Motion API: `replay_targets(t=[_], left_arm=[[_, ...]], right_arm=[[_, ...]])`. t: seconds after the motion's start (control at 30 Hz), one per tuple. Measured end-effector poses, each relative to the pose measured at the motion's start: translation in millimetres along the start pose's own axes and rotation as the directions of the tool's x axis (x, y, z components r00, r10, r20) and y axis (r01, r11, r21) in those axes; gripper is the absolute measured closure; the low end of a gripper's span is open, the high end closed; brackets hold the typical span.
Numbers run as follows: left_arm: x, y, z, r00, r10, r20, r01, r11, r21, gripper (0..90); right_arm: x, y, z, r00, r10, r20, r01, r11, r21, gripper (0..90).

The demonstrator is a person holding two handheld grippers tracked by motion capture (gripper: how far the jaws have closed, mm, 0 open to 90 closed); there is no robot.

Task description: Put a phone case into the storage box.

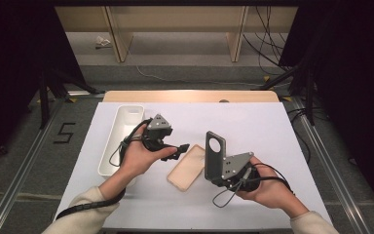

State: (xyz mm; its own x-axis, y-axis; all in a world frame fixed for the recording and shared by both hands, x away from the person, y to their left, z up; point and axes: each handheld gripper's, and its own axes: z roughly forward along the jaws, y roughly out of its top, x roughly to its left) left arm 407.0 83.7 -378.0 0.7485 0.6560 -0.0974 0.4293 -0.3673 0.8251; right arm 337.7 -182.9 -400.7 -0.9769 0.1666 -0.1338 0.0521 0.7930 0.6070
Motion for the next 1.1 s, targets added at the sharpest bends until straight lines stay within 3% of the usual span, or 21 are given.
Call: replay_targets(t=[0.2,0.33,0.5,0.63,1.0,1.1], left_arm=[[-1.5,10.0,17.1,0.9985,-0.039,0.037,0.038,0.9988,0.030,20.3],[-2.9,16.3,30.0,0.9935,-0.087,0.074,0.084,0.9955,0.043,22.8],[-4.4,22.2,44.6,0.9895,-0.120,0.080,0.114,0.9905,0.077,26.3],[-3.5,25.9,54.3,0.9851,-0.157,0.071,0.147,0.9818,0.120,33.0],[-5.6,30.4,72.0,0.9642,-0.252,0.082,0.232,0.9514,0.203,49.4],[-3.2,30.3,75.0,0.9534,-0.289,0.086,0.267,0.9412,0.208,55.0]], right_arm=[[1.3,3.0,1.9,1.0000,-0.004,-0.001,0.004,1.000,-0.002,89.2],[2.3,5.2,3.6,0.9999,-0.017,-0.005,0.017,1.000,-0.001,89.2],[2.6,6.3,5.0,0.9998,-0.019,-0.007,0.019,1.000,-0.001,89.2],[3.0,7.1,5.1,0.9997,-0.024,-0.005,0.024,1.000,-0.004,89.2],[3.8,8.0,4.9,0.9996,-0.029,-0.005,0.029,1.000,-0.005,89.2],[4.8,8.7,5.5,0.9994,-0.033,-0.006,0.033,0.999,-0.003,89.2]])
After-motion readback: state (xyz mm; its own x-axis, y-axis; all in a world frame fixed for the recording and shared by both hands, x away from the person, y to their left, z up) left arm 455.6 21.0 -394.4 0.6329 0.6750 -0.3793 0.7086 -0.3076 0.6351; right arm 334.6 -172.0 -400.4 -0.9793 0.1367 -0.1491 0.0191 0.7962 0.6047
